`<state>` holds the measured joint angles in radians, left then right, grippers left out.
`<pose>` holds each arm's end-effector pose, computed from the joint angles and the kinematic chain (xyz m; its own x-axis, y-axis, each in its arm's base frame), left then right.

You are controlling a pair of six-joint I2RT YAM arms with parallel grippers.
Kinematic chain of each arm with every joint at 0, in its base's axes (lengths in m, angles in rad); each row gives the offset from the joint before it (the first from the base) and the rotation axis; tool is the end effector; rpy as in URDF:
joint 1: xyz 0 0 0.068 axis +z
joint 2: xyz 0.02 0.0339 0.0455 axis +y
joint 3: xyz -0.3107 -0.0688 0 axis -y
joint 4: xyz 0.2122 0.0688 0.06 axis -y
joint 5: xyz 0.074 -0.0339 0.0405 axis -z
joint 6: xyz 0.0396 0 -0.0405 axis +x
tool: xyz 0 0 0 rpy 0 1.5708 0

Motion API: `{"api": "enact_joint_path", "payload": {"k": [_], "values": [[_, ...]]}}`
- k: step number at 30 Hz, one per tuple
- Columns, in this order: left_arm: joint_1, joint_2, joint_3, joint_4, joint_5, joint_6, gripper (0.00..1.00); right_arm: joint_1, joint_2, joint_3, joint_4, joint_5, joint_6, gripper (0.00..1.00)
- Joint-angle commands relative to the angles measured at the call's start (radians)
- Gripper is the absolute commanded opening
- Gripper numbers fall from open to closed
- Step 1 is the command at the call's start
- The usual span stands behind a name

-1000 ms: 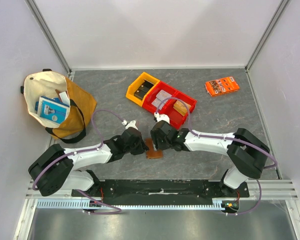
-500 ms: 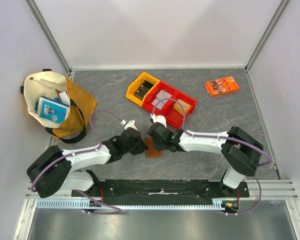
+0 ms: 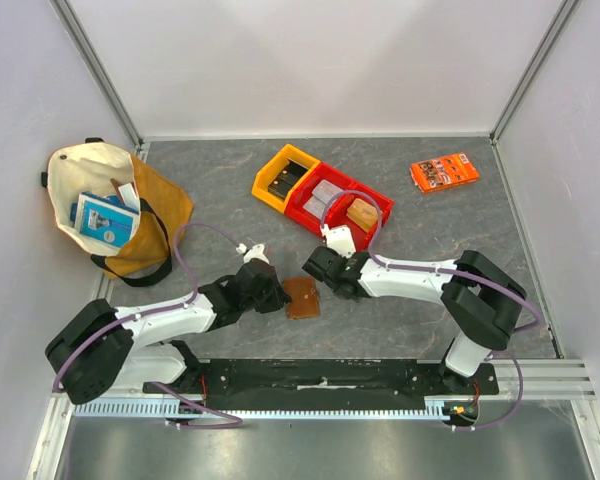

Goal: Take the credit cards out of the card holder
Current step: Open the card holder at the center of the board.

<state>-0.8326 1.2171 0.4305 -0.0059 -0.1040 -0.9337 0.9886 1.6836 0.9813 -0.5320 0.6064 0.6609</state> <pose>0.1271 -0.1336 0.2164 -0.8370 -0.2680 -0.4771 0.0232 0.8536 -0.5204 0.1788 0.2306 0.2304 -0.7675 -0.2486 -0.5909 -0.1415 0.9647 -0.2220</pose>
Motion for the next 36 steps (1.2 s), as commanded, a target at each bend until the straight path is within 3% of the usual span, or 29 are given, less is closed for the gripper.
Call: {"api": "enact_joint_path", "payload": {"k": [1,3,7,11,15,23,30,36], "values": [[0.000,-0.007,-0.016,-0.075,-0.039,0.019,0.02,0.004,-0.036,-0.010,-0.050,0.058,-0.001,0.16],[-0.002,-0.002,-0.013,-0.066,-0.036,0.024,0.02,-0.001,-0.080,-0.021,-0.010,-0.009,-0.013,0.20],[0.000,0.015,0.002,-0.052,-0.036,0.033,0.02,-0.013,-0.215,-0.088,0.166,-0.169,-0.044,0.51],[0.000,0.033,0.014,-0.046,-0.026,0.041,0.02,-0.024,-0.248,-0.115,0.305,-0.316,-0.070,0.73],[0.000,0.038,0.019,-0.039,-0.022,0.041,0.02,-0.022,-0.170,-0.069,0.348,-0.399,-0.084,0.80],[0.000,0.033,0.019,-0.042,-0.025,0.041,0.02,0.001,-0.045,-0.012,0.299,-0.335,-0.087,0.78],[0.000,0.048,0.033,-0.040,-0.026,0.055,0.02,-0.001,-0.076,-0.072,0.254,-0.235,-0.058,0.54],[-0.002,0.068,0.056,-0.046,-0.042,0.075,0.02,-0.019,-0.096,-0.115,0.268,-0.260,-0.041,0.32]]}}
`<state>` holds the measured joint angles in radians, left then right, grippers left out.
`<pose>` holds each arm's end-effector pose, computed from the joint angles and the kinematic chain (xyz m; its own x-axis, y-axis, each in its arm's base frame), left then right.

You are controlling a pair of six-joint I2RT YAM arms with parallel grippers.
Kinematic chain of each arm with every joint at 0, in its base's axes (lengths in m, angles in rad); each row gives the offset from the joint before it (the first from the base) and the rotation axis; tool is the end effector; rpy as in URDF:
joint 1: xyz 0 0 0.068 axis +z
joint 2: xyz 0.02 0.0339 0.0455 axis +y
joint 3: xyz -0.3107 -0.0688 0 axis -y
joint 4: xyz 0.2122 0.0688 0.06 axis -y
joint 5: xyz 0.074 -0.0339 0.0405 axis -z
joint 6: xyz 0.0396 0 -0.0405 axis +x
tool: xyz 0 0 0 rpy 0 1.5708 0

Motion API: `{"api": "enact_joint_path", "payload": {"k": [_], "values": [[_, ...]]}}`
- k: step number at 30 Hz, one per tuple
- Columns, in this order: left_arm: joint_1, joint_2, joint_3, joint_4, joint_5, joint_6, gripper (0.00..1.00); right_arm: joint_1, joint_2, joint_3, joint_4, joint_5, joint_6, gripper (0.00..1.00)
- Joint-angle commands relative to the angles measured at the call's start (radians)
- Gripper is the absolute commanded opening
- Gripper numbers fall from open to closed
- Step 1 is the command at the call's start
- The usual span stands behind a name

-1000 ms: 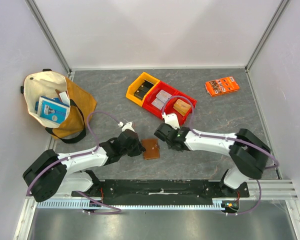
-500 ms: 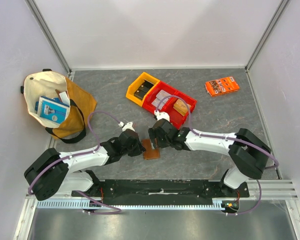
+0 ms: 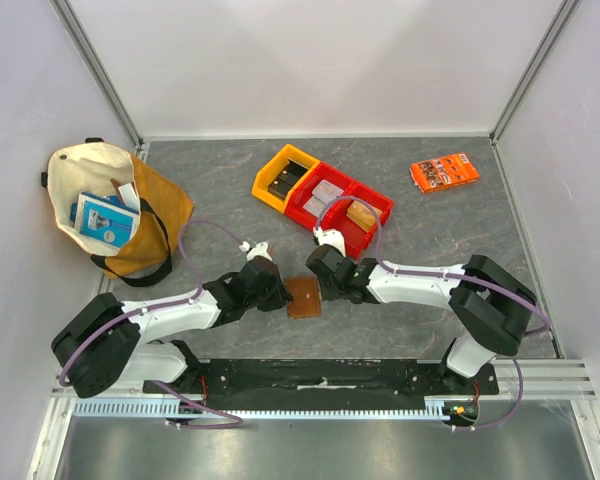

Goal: Take the credit cards out of the card holder
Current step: Open the card holder at the center of the board.

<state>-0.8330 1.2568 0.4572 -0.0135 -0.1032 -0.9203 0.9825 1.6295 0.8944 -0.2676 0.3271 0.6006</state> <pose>0.1328 -0.1400 0.2163 -0.8437 -0.2486 -0.4757 0.0280 0.8647 -0.5016 0.1748 0.2391 0.2319 -0.7769 -0.2002 -0.5969 -0.3064 0.9485 0.0806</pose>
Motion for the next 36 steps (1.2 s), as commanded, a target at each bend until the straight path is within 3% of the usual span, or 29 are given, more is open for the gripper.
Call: {"api": "enact_joint_path", "payload": {"k": [1,6,8,11,16,18,27,36], "values": [[-0.002,0.036,0.034,-0.039,-0.046,0.066,0.02,-0.021,-0.048,-0.040,0.019,0.004,0.024,0.29],[0.000,0.070,0.060,-0.037,-0.073,0.090,0.03,-0.077,-0.092,-0.130,0.123,-0.117,0.054,0.16],[0.000,0.081,0.073,-0.037,-0.088,0.110,0.09,-0.106,-0.123,-0.173,0.174,-0.173,0.071,0.09],[-0.002,0.096,0.096,-0.043,-0.112,0.149,0.29,-0.146,-0.163,-0.251,0.261,-0.265,0.100,0.00],[-0.011,0.086,0.136,-0.074,-0.124,0.201,0.83,-0.217,-0.194,-0.379,0.477,-0.410,0.198,0.00],[-0.035,0.073,0.153,-0.103,-0.147,0.216,0.92,-0.241,-0.189,-0.426,0.557,-0.459,0.234,0.00],[-0.227,0.110,0.290,-0.267,-0.323,0.256,0.97,-0.312,-0.045,-0.563,0.925,-0.641,0.367,0.00],[-0.331,0.311,0.472,-0.462,-0.481,0.242,0.98,-0.315,-0.069,-0.568,0.897,-0.625,0.344,0.00]]}}
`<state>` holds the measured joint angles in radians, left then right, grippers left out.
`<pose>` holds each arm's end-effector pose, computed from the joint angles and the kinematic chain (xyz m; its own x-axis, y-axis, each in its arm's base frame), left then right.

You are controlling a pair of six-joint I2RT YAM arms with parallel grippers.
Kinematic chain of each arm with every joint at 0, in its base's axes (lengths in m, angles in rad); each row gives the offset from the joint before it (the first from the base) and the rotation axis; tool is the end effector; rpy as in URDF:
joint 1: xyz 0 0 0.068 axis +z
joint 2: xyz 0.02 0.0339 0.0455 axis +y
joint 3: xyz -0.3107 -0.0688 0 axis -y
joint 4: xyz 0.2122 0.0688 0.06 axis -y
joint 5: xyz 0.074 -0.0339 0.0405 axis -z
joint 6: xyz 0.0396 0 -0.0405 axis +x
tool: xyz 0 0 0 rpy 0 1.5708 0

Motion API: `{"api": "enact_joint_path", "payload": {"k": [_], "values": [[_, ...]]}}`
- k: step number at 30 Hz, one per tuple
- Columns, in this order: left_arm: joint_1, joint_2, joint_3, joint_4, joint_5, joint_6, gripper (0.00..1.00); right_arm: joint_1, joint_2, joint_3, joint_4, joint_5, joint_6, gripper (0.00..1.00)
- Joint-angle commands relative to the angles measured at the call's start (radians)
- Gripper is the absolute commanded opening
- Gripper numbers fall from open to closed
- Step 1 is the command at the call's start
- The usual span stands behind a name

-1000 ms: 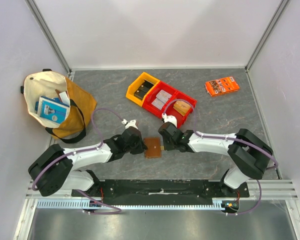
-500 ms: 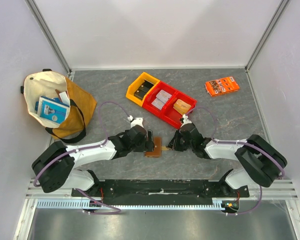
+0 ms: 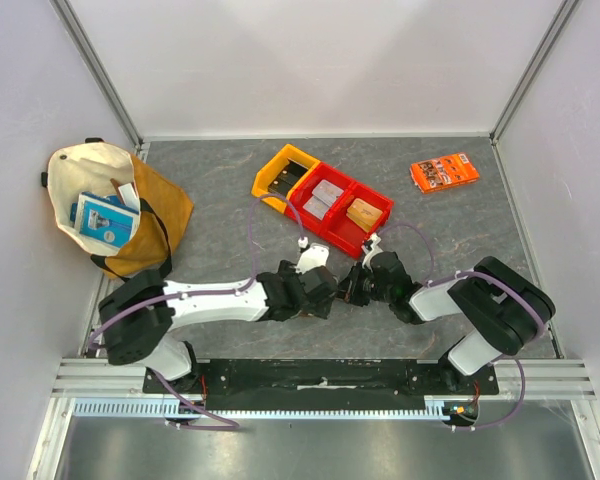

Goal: Take the credit cards out of the card holder
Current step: Open the card holder at the center of the board.

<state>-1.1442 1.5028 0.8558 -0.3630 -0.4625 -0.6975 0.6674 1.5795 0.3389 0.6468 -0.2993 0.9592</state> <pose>0.1247 -0.2317 0.2508 -0.7288 0.2143 -0.6503 0.3241 0.9446 -0.0520 0.1820 0.1583 0.1803 -0.8937 0.2918 -0.3408 -0.0900 0.6276 0.7733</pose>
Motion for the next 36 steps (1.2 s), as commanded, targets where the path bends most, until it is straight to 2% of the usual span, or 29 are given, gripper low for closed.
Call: {"api": "enact_joint_path", "payload": {"k": [1,13,15,20,29,36], "values": [[-0.023,0.085,0.086,-0.131,-0.134,0.018,0.97,0.000,-0.026,-0.011,-0.027,0.006,-0.019,0.00],[-0.100,0.235,0.225,-0.261,-0.226,0.020,0.94,-0.002,-0.038,-0.005,-0.070,0.015,-0.046,0.00],[-0.100,0.243,0.235,-0.290,-0.251,0.001,0.90,-0.002,-0.039,-0.005,-0.078,0.015,-0.051,0.00],[-0.095,0.188,0.230,-0.335,-0.312,-0.023,0.79,-0.002,-0.062,0.002,-0.111,0.020,-0.072,0.00],[-0.069,0.080,0.216,-0.366,-0.340,-0.040,0.74,0.000,-0.088,0.017,-0.177,0.026,-0.115,0.00],[0.026,-0.010,0.177,-0.337,-0.331,-0.010,0.66,0.000,-0.099,0.040,-0.257,0.011,-0.174,0.00]]}}
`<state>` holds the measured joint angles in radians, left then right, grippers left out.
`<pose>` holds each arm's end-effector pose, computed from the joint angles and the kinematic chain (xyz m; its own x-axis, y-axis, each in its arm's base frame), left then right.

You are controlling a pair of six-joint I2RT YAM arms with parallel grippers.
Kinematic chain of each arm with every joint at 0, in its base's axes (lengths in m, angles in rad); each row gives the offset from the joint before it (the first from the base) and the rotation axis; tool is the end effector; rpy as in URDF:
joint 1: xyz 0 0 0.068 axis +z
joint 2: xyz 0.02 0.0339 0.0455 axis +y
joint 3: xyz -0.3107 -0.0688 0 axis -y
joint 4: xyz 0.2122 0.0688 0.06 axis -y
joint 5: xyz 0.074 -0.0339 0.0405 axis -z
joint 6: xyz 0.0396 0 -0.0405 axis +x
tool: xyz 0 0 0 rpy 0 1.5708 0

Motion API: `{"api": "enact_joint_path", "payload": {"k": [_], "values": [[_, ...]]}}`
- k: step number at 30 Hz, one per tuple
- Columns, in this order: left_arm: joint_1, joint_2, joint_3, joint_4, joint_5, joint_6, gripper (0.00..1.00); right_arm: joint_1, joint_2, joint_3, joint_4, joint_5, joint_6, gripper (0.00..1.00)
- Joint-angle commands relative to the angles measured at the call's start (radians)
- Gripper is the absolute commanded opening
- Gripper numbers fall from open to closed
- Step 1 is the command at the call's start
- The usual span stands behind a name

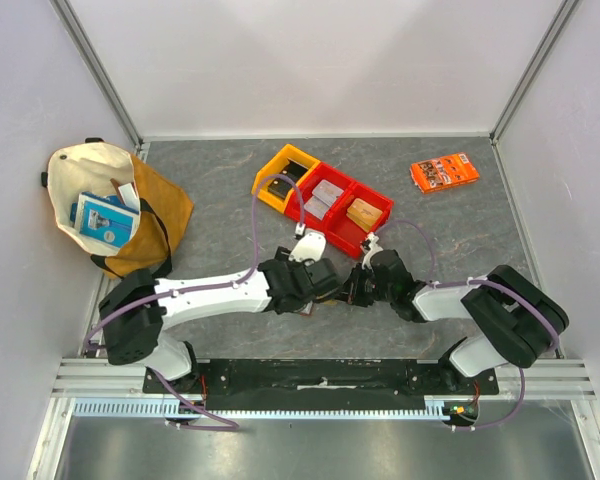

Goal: Take the credit cards out of the card holder
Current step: Open the card holder at the center of the board.

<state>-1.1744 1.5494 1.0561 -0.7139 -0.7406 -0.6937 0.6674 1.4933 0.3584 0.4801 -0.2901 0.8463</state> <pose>0.1271 -0.2345 0.2800 -0.6535 0.3392 -0.6767 0.2215 0.9405 0.2575 0.1726 0.1505 0.1881 -0.8946 0.2086 -0.3952 -0.1530 0.6880 0.7094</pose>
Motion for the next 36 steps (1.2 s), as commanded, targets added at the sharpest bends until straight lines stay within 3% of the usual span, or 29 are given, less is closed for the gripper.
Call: {"api": "enact_joint_path", "payload": {"k": [1,7,13,20,23,26,31,36], "values": [[0.073,-0.064,-0.036,0.030,-0.048,-0.004,0.63,0.000,-0.013,0.022,-0.098,0.000,-0.065,0.00],[0.165,-0.072,-0.136,0.090,-0.003,0.013,0.51,0.000,-0.013,0.027,-0.133,0.003,-0.085,0.00],[0.226,-0.058,-0.238,0.162,0.056,0.006,0.49,0.000,-0.008,0.040,-0.161,-0.001,-0.099,0.00],[0.277,-0.048,-0.291,0.225,0.133,0.023,0.26,0.000,-0.027,0.085,-0.238,0.000,-0.138,0.02],[0.286,-0.048,-0.307,0.252,0.173,0.025,0.12,0.000,-0.059,0.109,-0.285,0.005,-0.151,0.08],[0.288,-0.058,-0.315,0.263,0.210,0.022,0.03,-0.002,-0.105,0.146,-0.353,0.012,-0.176,0.23],[0.282,-0.081,-0.327,0.280,0.251,0.017,0.02,0.000,-0.186,0.237,-0.478,0.035,-0.220,0.41],[0.279,-0.091,-0.329,0.284,0.268,0.011,0.02,0.000,-0.246,0.336,-0.555,0.037,-0.240,0.43]]}}
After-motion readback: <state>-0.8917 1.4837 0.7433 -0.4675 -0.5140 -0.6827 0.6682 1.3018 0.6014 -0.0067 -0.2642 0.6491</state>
